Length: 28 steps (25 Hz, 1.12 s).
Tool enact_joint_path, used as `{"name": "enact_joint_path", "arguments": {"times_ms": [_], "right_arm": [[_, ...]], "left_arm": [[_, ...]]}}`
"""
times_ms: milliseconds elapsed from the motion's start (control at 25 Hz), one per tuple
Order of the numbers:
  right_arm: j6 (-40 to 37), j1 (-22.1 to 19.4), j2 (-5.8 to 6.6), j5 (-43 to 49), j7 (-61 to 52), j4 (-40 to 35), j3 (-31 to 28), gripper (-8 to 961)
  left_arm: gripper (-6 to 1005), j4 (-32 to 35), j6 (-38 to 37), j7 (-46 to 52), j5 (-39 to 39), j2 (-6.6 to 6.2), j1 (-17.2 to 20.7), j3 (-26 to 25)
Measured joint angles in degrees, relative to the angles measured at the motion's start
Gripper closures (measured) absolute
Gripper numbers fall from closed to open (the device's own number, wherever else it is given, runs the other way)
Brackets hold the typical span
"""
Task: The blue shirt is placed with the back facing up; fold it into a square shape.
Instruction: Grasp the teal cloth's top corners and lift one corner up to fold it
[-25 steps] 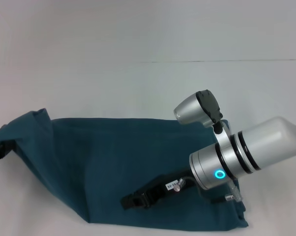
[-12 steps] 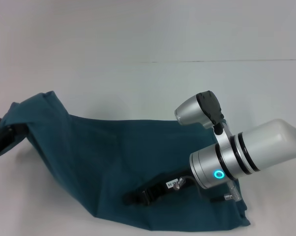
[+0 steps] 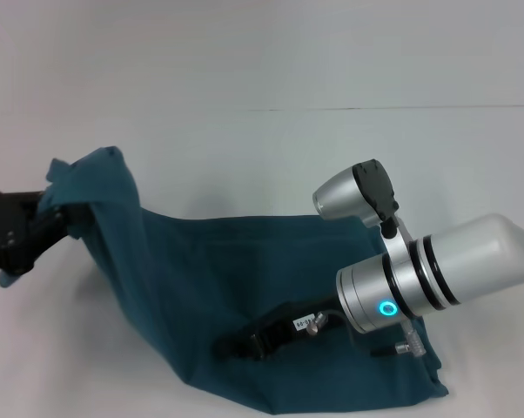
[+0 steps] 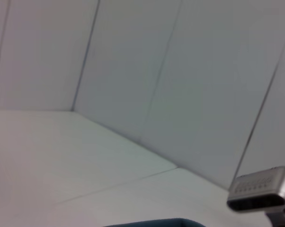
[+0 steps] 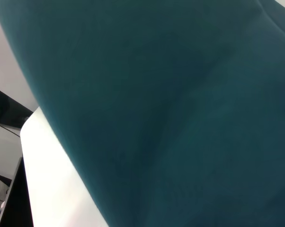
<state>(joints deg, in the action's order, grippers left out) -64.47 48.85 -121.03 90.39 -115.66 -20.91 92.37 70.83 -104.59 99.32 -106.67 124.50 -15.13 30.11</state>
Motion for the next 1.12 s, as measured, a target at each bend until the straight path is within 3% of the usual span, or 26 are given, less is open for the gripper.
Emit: {"name": "enact_joint_path", "arguments": {"times_ms": [680,1120], "right_arm": [[-0.5,-2.8,0.09,-2.5,2.8,0.9,0.0,921],[-0.9,-5.0,0.09,-4.6,5.1,0.9,0.0,916]], "left_arm": [[971,-6.4,0.9,-0.3,4.9,-0.13,-6.7,5.6],[970,-8.6,1.0,-0.4,6.5,-0.14,-8.0,11.1]]}}
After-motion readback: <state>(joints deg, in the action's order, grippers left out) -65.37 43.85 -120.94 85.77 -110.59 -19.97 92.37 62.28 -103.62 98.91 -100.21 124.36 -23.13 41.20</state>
